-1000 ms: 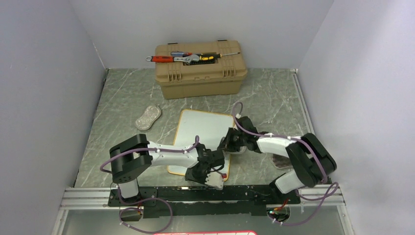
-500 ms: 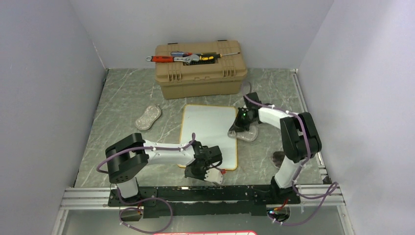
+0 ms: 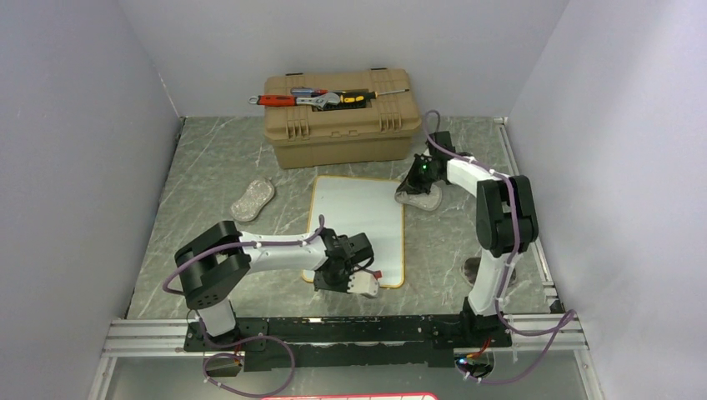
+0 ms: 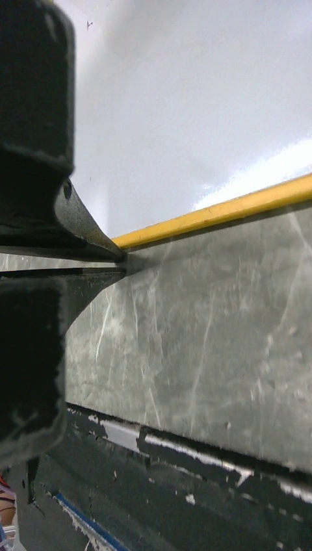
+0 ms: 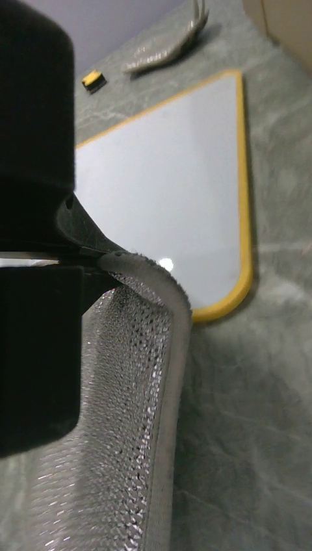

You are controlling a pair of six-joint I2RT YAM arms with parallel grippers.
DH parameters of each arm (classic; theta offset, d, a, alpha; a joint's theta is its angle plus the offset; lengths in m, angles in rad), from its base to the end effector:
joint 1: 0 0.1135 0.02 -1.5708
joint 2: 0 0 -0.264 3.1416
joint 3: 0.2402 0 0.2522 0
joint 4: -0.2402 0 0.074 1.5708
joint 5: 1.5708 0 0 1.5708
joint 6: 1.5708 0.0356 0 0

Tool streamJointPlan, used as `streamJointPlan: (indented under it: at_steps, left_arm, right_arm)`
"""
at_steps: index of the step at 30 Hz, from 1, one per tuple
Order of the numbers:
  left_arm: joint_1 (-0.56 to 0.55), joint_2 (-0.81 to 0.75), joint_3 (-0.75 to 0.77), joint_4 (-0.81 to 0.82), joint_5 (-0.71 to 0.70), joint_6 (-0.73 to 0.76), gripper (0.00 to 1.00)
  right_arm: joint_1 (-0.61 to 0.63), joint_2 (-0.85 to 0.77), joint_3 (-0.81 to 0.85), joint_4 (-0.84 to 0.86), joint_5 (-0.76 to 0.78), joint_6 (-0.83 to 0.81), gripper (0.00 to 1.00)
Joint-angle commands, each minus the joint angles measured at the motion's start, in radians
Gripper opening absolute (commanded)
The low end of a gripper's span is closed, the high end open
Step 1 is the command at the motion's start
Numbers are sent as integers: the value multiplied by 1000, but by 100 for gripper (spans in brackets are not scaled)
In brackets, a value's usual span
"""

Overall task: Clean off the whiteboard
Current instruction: Erase the whiteboard at the center of the board.

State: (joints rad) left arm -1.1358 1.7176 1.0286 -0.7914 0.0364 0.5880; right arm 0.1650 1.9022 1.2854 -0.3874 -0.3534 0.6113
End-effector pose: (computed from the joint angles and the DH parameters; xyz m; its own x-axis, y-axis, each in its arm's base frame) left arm 0.1234 -0.2687 0.1561 0.1543 0.9834 -0.0952 0.9880 -0.1531 0.0199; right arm 0.3906 0.0775 0.1798 -0.8752 0.4002 -0.2720 0.2014 0.8124 0.5472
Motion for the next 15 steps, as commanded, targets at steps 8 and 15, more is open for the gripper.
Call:
streamJointPlan:
  at_steps: [8, 15]
  left_arm:
    - [80, 163, 44, 91, 10, 15, 15]
    - [88, 189, 55, 102, 41, -8, 15]
  right_arm:
    - [4, 5, -218, 44, 15, -9, 0]
    - [36, -254, -541, 89, -10, 39, 0]
